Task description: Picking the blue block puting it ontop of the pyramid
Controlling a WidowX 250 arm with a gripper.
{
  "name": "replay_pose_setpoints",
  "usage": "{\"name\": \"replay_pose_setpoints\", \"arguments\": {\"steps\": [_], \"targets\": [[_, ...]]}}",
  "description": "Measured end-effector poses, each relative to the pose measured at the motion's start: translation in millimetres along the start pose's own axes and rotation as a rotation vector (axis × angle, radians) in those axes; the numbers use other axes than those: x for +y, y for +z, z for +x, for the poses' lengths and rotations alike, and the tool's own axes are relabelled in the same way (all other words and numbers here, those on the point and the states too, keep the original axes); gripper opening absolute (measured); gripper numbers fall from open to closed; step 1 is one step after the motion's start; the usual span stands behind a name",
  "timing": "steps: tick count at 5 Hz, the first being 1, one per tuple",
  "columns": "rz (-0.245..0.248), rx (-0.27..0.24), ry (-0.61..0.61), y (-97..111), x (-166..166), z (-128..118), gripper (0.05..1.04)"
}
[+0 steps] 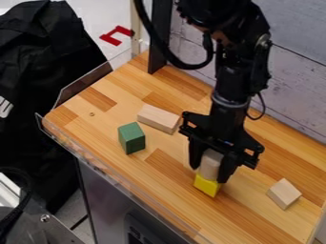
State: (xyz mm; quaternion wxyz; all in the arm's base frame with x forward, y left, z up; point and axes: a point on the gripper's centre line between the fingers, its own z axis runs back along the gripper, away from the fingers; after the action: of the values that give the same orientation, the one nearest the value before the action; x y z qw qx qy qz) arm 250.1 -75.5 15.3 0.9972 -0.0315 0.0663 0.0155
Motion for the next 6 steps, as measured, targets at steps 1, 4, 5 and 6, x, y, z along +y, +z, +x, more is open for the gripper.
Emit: {"name": "replay_pose_setpoints", "arguments": {"steps": [1, 4, 5, 6], "targets": [[-0.002, 0.002, -0.003, 0, 0, 0, 0.647], [-0.007, -0.067, -0.012, 29, -3, -4, 1.000], [-0.009, -0.126, -0.017, 61, -7, -14, 1.000], [0.013, -0.132, -0.025, 74, -7, -21, 1.000]]}}
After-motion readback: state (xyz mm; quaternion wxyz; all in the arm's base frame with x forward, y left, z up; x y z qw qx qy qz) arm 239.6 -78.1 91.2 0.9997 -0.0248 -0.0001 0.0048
